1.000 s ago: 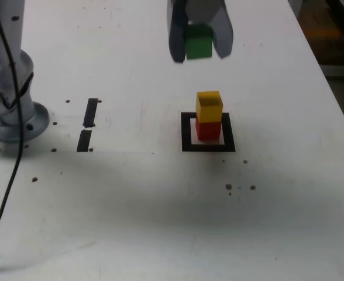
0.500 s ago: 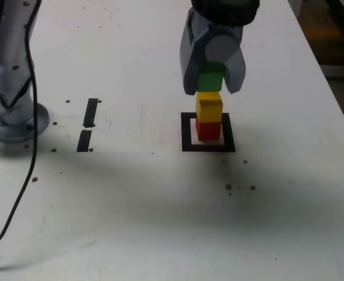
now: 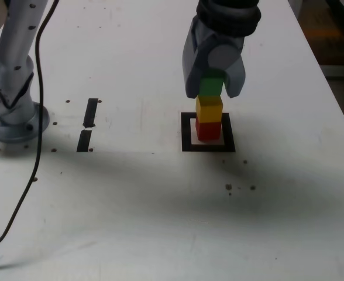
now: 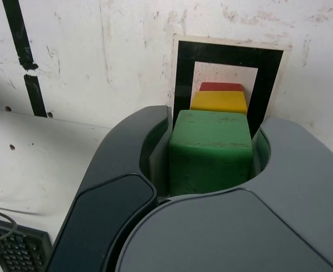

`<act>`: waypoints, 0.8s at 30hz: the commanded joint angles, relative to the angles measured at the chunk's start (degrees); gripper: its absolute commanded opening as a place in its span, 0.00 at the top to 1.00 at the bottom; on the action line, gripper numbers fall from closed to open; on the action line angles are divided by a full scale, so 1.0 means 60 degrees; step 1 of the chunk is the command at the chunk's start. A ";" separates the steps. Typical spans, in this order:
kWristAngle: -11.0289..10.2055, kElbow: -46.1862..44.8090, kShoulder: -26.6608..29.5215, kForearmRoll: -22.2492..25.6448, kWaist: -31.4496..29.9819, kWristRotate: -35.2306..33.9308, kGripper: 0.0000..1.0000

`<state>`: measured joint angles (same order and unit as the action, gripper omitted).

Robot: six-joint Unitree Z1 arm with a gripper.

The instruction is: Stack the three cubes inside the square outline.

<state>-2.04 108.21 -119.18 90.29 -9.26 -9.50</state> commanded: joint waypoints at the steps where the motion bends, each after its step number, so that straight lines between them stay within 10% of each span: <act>1: -0.0052 -0.0064 0.0000 -0.0001 0.0007 0.0024 0.76; 17: 0.0139 -0.0502 0.0000 -0.0538 0.0040 0.0050 0.74; 24: 0.0193 -0.0555 -0.0006 -0.0562 0.0075 0.0050 0.40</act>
<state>-0.99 104.95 -119.18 86.97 -8.96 -9.16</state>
